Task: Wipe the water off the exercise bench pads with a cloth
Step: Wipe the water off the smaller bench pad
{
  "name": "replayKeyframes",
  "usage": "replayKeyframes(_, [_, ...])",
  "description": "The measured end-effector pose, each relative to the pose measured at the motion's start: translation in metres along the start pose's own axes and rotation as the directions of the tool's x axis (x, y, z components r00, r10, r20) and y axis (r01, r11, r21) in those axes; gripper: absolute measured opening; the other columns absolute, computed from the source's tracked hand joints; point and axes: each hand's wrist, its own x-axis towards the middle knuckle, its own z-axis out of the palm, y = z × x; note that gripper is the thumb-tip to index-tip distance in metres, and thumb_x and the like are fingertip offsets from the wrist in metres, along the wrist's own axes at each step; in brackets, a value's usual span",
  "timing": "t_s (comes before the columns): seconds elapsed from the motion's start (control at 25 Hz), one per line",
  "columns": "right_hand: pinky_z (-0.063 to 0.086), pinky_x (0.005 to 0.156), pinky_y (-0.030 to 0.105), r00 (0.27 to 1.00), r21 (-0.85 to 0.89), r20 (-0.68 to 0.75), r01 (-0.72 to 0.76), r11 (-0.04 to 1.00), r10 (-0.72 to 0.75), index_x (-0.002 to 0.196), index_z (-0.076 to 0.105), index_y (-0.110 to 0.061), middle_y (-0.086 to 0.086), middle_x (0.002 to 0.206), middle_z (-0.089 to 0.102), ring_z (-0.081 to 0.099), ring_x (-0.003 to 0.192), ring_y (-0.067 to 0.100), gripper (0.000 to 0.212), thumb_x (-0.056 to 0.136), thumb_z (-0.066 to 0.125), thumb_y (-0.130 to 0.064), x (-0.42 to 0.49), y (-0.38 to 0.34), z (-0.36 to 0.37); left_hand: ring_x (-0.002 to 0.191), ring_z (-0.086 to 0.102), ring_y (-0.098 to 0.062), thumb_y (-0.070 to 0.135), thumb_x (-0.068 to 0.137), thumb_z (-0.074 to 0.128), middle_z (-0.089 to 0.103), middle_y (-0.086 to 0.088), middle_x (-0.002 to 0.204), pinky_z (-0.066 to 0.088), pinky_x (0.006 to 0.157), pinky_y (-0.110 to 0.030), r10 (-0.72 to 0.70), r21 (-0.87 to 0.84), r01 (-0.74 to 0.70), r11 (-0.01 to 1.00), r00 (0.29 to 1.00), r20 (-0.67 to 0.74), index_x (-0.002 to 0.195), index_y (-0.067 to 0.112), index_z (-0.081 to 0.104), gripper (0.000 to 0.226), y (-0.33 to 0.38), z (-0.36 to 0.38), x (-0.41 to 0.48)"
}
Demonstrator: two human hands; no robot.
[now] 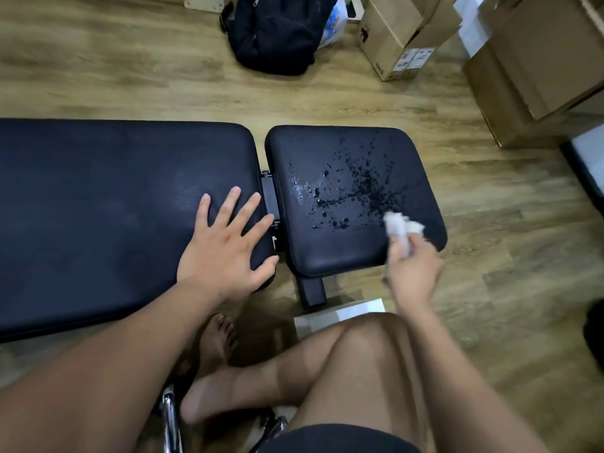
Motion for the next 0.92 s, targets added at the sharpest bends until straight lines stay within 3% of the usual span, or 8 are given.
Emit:
replayKeyframes(0.12, [0.041,0.059,0.037,0.979,0.116,0.058,0.188,0.975,-0.196,0.083,0.065,-0.015,0.012,0.078,0.059,0.056,0.065,0.034,0.027,0.081,0.048,-0.037,-0.088,-0.077,0.019,0.152,0.010,-0.031,0.070,0.087,0.023,0.024,-0.004,0.163,0.009,0.117,-0.063,0.005,-0.007,-0.006,1.000,1.000,-0.005,0.149,0.032,0.040,0.074,0.000,0.001,-0.001])
replayKeyframes(0.28, [0.049,0.052,0.035,0.900,0.163,0.131,0.394,0.905,-0.415,0.085,0.067,-0.022,0.004,0.084,0.060,0.059,0.061,0.030,0.024,0.080,0.051,-0.040,-0.106,-0.102,0.020,0.152,0.008,-0.028,0.070,0.086,0.020,0.022,-0.002,0.163,0.006,0.118,-0.062,0.004,-0.010,-0.004,1.000,1.000,0.009,0.149,0.033,0.038,0.075,-0.001,-0.001,-0.001])
replayKeyframes(0.36, [0.048,0.057,0.038,0.932,0.110,0.131,0.325,0.939,-0.338,0.086,0.065,-0.019,0.008,0.081,0.060,0.058,0.066,0.034,0.027,0.080,0.049,-0.039,-0.071,-0.058,0.013,0.153,0.005,-0.028,0.071,0.087,0.018,0.019,-0.002,0.164,0.005,0.118,-0.062,-0.003,-0.004,0.003,1.000,1.000,0.002,0.150,0.034,0.035,0.076,-0.002,-0.001,-0.001])
replayKeyframes(0.44, [0.052,0.062,0.042,0.988,-0.018,0.098,0.124,0.992,-0.122,0.089,0.062,-0.018,0.012,0.078,0.063,0.060,0.069,0.036,0.033,0.080,0.045,-0.045,-0.013,0.003,0.004,0.153,0.005,-0.029,0.071,0.087,0.017,0.019,-0.003,0.164,0.006,0.118,-0.062,-0.003,0.006,0.004,1.000,1.000,-0.005,0.151,0.034,0.034,0.076,-0.001,0.000,-0.002])
replayKeyframes(0.52, [0.056,0.066,0.044,0.991,-0.073,0.071,-0.109,0.991,0.114,0.095,0.059,-0.024,0.011,0.080,0.068,0.065,0.070,0.036,0.038,0.078,0.048,-0.055,0.043,0.054,-0.013,0.152,0.007,-0.030,0.070,0.087,0.019,0.021,-0.004,0.164,0.008,0.117,-0.063,-0.001,-0.008,0.001,1.000,1.000,-0.004,0.150,0.032,0.037,0.075,0.000,0.000,-0.002])
replayKeyframes(0.64, [0.053,0.079,0.041,0.978,-0.030,0.043,-0.201,0.979,0.203,0.104,0.064,-0.019,0.015,0.092,0.070,0.065,0.083,0.038,0.032,0.084,0.056,-0.043,0.066,0.065,-0.023,0.152,0.009,-0.031,0.069,0.087,0.023,0.024,-0.005,0.163,0.010,0.117,-0.063,0.004,-0.021,-0.004,1.000,1.000,-0.014,0.149,0.031,0.039,0.075,-0.001,0.001,-0.001])
replayKeyframes(0.76, [0.045,0.070,0.038,0.999,0.042,0.003,-0.034,0.999,0.034,0.091,0.065,-0.011,0.016,0.081,0.066,0.061,0.076,0.038,0.031,0.085,0.050,-0.038,0.011,0.004,-0.007,0.152,0.008,-0.031,0.070,0.087,0.023,0.023,-0.005,0.163,0.009,0.117,-0.063,0.001,-0.016,-0.001,1.000,1.000,-0.003,0.149,0.032,0.038,0.074,-0.001,0.000,-0.001])
replayKeyframes(0.92, [0.045,0.065,0.035,0.946,0.239,0.153,0.245,0.940,-0.285,0.094,0.071,-0.019,0.006,0.087,0.061,0.060,0.072,0.029,0.030,0.081,0.052,-0.040,-0.099,-0.088,0.016,0.152,0.008,-0.029,0.070,0.086,0.023,0.022,-0.003,0.163,0.009,0.117,-0.062,-0.006,-0.018,0.006,1.000,1.000,-0.001,0.149,0.033,0.040,0.075,0.000,-0.001,-0.002])
